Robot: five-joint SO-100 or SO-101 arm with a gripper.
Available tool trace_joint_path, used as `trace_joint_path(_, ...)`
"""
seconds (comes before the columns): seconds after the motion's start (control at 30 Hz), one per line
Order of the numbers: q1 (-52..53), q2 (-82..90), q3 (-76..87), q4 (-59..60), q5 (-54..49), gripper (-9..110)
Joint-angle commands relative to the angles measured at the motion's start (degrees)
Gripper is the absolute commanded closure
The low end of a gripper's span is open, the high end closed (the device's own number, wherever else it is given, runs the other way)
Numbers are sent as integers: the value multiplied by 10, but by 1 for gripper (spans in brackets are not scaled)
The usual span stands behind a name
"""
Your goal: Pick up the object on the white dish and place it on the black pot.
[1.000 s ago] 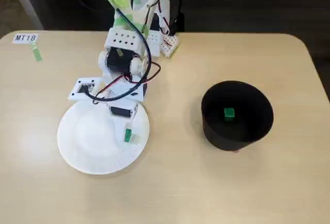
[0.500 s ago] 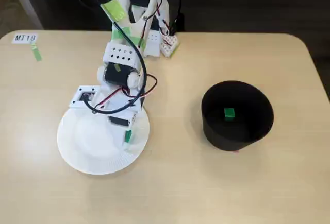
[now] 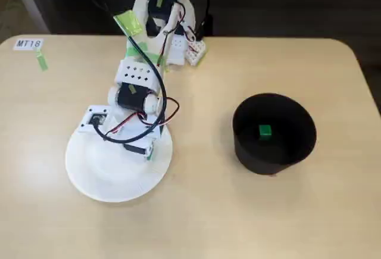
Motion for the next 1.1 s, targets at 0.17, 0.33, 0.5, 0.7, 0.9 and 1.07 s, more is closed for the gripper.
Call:
trace_joint_path(0.17, -7, 77, -101, 62, -22, 101)
trace_joint_path(0.33, -51, 125, -276, 179, -43, 101)
trace_joint_path(0.5, -144, 199, -369, 261, -40, 101)
trace_joint_path(0.7, -325, 265, -355, 262, -7, 101)
trace_joint_path(0.9, -463, 230, -302, 262, 4, 101)
trace_joint_path(1.07, -508, 152, -297, 261, -2, 101)
